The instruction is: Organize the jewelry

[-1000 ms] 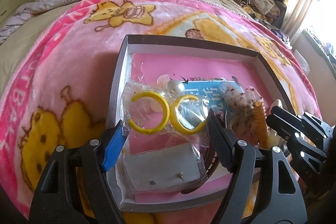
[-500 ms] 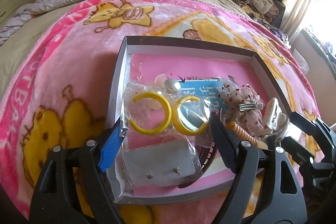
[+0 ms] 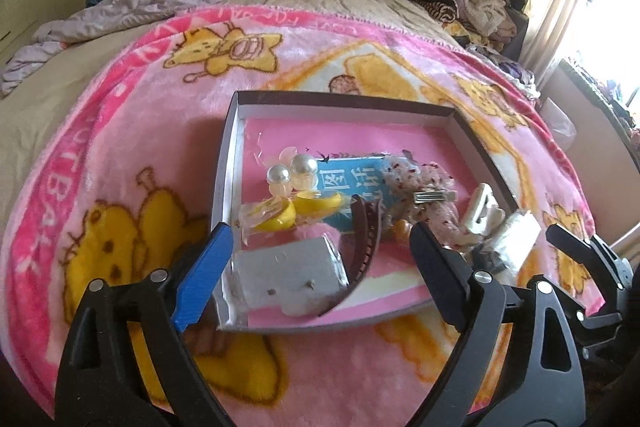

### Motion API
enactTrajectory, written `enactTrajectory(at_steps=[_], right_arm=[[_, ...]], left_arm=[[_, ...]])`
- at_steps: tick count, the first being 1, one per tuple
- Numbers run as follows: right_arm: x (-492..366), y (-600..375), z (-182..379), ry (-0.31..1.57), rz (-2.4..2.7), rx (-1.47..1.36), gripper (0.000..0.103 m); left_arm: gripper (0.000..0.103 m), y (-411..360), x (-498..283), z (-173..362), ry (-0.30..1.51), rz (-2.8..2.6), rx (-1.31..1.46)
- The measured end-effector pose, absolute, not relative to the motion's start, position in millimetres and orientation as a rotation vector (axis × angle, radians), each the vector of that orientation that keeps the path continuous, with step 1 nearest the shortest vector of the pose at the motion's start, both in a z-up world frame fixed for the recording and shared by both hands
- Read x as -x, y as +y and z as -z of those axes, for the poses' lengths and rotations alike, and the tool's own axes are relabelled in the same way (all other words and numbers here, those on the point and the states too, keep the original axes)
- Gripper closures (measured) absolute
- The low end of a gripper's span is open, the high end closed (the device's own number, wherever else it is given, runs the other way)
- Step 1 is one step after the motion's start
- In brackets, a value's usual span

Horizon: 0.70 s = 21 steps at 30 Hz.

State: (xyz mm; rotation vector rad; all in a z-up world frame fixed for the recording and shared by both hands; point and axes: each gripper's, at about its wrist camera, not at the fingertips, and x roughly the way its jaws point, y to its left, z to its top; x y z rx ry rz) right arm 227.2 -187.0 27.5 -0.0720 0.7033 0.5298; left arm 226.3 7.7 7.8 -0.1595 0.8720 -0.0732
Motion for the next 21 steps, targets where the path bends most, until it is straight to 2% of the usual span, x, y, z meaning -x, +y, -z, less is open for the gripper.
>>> enactTrajectory(at_steps=[1, 5, 9, 13, 21], right_arm=[[-224, -189, -28, 0.702, -0.525, 0.069, 0.023], [-215, -196, -31, 0.694, -0.506, 0.054, 0.020], [-207, -202, -36, 0.683, -0.484, 0.043, 0.013], [-199, -208, -39, 0.676, -0.462, 0.019, 0.008], [-179, -215, -41, 0.678, -0.438, -0.010, 0.006]], left_arm=[[0.019, 7, -222, -11, 0.865, 0.073, 0.157], [0.015, 3, -207, -19, 0.842, 0.076, 0.146], [0.010, -1, -191, -26, 0.820, 0.076, 0.140], [0.010, -2, -170, -31, 0.801, 0.074, 0.142], [0.010, -4, -134, -26, 0.786, 0.057, 0.142]])
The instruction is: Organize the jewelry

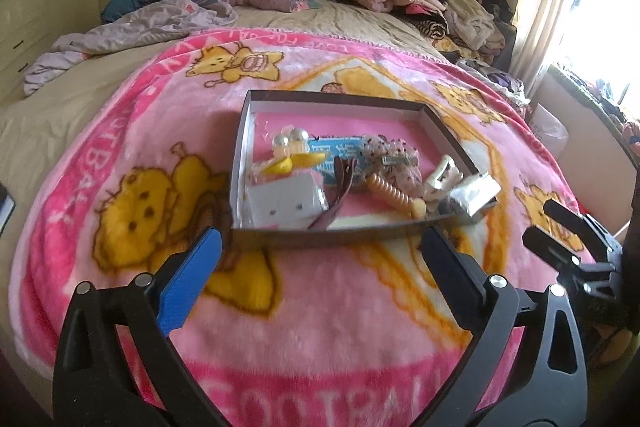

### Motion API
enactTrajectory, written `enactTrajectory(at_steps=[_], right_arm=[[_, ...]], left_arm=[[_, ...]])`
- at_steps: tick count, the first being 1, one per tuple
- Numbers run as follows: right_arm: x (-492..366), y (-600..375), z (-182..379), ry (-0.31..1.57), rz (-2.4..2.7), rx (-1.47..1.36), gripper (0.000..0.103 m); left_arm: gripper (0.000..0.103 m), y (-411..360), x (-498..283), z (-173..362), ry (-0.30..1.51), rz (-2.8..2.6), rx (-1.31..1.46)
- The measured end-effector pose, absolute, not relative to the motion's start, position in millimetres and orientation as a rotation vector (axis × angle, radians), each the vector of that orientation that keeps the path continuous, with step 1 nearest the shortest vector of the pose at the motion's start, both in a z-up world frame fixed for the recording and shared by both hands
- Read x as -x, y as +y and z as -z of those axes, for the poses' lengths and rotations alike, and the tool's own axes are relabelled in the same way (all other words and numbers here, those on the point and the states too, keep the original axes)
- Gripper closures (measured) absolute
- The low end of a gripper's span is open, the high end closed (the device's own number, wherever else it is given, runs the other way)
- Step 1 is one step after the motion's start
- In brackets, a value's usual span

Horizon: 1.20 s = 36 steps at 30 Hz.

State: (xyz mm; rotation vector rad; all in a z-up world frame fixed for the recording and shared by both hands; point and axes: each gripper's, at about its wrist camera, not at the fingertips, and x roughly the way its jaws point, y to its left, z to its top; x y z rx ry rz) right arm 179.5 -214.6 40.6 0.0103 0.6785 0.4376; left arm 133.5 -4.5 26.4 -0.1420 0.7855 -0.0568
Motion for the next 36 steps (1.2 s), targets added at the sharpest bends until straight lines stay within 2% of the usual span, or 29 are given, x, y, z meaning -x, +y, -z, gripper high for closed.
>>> enactTrajectory(at_steps=[12, 36], right_arm=[[-158, -217, -29, 0.721, -0.417, -0.024, 0.006], [-155, -213, -27, 0.731, -0.426, -0.017, 0.006]], left_arm=[[0.010, -11, -103, -14, 0.794, 0.059, 0.149], [0.010, -10, -100, -15, 0.789, 0.056, 0.160]])
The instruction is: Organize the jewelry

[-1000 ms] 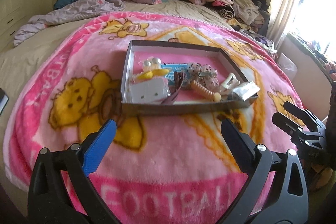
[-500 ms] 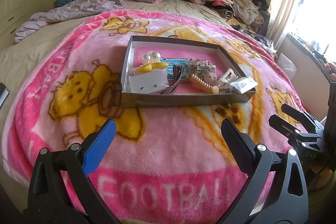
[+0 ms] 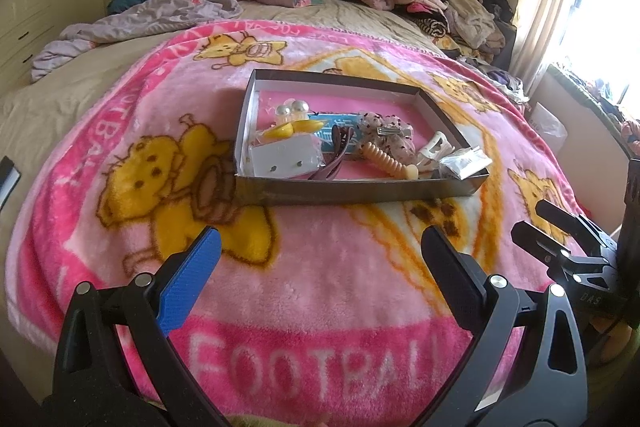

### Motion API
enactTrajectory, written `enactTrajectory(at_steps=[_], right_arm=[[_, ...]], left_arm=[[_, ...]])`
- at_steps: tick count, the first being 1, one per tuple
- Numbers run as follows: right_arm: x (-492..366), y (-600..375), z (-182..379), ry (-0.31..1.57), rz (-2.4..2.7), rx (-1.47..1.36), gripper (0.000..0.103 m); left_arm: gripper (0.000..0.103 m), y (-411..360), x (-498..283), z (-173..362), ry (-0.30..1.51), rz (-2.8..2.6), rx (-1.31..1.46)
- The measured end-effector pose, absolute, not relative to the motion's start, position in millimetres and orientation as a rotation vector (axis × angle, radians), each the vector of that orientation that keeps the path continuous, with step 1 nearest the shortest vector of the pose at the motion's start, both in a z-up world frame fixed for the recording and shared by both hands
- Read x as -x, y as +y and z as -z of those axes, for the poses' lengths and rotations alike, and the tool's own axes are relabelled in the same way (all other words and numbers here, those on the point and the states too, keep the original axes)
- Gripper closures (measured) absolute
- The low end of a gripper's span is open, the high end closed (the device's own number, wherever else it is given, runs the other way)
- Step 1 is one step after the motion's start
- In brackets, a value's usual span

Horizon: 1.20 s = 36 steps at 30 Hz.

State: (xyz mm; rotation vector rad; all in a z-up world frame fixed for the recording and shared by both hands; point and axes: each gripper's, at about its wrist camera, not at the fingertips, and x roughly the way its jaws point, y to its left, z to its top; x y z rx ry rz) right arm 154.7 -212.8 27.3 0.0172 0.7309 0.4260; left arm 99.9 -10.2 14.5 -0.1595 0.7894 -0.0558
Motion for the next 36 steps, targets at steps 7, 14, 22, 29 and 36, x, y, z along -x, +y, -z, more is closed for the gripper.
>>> enactTrajectory(at_steps=[7, 14, 22, 29, 36], right_arm=[[-154.8, -213.0, -27.4, 0.731, -0.426, -0.016, 0.006], [-154.7, -213.2, -27.3, 0.731, -0.427, -0.016, 0.006], [-154.7, -213.3, -27.3, 0.731, -0.426, -0.017, 0.006], [-154.1, -213.1, -27.1, 0.729, -0.426, -0.017, 0.006], [-154.2, -213.0, -26.9, 0.731, -0.427, -0.016, 0.006]], left_arm=[[0.010, -8.2, -98.6, -15.5, 0.787, 0.052, 0.155], [0.010, -7.2, -97.9, -15.6, 0.786, 0.050, 0.156], [0.009, -7.3, -97.5, -17.3, 0.786, 0.043, 0.153], [0.009, -7.7, -96.7, -17.6, 0.783, 0.041, 0.151], [0.009, -7.8, -96.5, -17.5, 0.786, 0.039, 0.149]])
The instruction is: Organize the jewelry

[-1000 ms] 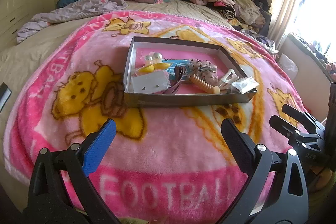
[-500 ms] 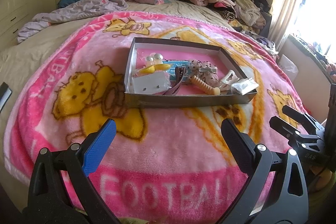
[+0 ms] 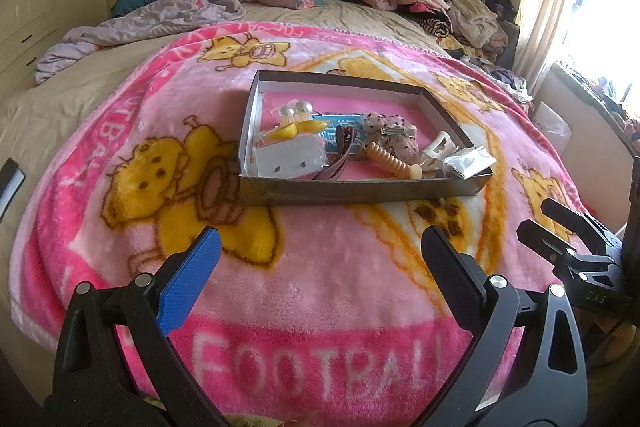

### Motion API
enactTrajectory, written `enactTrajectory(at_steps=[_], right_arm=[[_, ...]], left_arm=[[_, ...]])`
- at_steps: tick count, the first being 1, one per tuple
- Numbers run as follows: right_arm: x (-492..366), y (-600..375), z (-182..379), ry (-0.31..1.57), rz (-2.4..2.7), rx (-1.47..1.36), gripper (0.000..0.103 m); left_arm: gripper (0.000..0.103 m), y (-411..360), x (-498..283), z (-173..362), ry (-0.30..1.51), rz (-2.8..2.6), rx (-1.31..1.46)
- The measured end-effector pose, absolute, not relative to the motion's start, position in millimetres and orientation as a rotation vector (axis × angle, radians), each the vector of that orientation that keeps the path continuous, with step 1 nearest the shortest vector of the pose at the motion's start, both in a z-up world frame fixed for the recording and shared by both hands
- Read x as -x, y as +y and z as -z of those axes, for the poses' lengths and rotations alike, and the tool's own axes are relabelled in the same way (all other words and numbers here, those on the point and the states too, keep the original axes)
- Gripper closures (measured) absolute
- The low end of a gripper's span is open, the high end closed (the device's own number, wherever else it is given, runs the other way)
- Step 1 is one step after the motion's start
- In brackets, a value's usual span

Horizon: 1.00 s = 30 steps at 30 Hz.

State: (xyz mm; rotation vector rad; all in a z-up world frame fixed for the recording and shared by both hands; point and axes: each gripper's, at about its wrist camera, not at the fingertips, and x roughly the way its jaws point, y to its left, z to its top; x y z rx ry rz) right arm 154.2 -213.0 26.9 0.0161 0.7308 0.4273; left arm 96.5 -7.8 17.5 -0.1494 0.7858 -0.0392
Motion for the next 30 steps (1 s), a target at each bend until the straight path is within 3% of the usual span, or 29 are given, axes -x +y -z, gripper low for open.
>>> enactTrajectory(at_steps=[30], right_arm=[[-159, -217, -29, 0.722, -0.403, -0.012, 0.006]], left_arm=[[0.009, 1, -99, -7, 0.811, 0.038, 0.167]])
